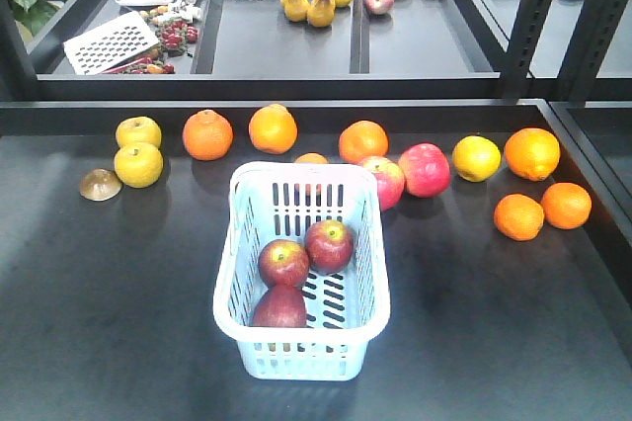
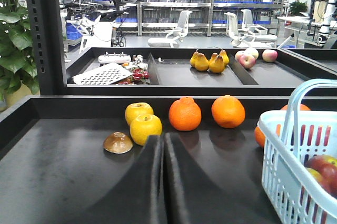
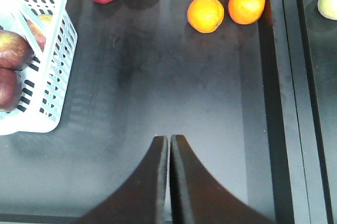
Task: Pick three apples into basket with both arms
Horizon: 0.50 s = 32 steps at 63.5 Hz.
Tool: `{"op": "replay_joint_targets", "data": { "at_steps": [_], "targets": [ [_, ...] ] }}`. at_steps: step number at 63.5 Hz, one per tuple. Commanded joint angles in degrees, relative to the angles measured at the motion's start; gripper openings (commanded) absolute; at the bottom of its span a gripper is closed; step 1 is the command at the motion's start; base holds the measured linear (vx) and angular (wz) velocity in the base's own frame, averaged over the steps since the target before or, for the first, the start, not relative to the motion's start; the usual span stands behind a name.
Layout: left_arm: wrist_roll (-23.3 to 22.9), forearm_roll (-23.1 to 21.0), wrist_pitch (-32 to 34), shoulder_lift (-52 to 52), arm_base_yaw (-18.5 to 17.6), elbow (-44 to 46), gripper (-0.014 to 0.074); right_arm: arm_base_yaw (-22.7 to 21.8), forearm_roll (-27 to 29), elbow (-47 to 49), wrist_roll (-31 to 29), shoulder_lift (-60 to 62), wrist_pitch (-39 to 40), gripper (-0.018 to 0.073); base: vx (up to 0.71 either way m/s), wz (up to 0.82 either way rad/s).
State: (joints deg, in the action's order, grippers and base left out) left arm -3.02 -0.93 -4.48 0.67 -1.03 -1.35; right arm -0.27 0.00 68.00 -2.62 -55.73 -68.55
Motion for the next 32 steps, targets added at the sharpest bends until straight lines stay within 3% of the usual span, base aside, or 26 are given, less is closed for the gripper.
{"op": "replay_joint_targets", "data": {
  "at_steps": [1,32],
  "targets": [
    [-0.47,-1.34,4.12,0.96,0.05,-0.42,-0.0006,-0.31,0.0,1.48,-0.62,0.63,3.07,-0.0009,0.0,0.0],
    [-0.42,-1.34,3.79,0.96,0.05,-0.42,-0.0006,-0.31,0.0,1.48,-0.62,0.63,3.07,-0.0009,0.0,0.0]
  ]
}}
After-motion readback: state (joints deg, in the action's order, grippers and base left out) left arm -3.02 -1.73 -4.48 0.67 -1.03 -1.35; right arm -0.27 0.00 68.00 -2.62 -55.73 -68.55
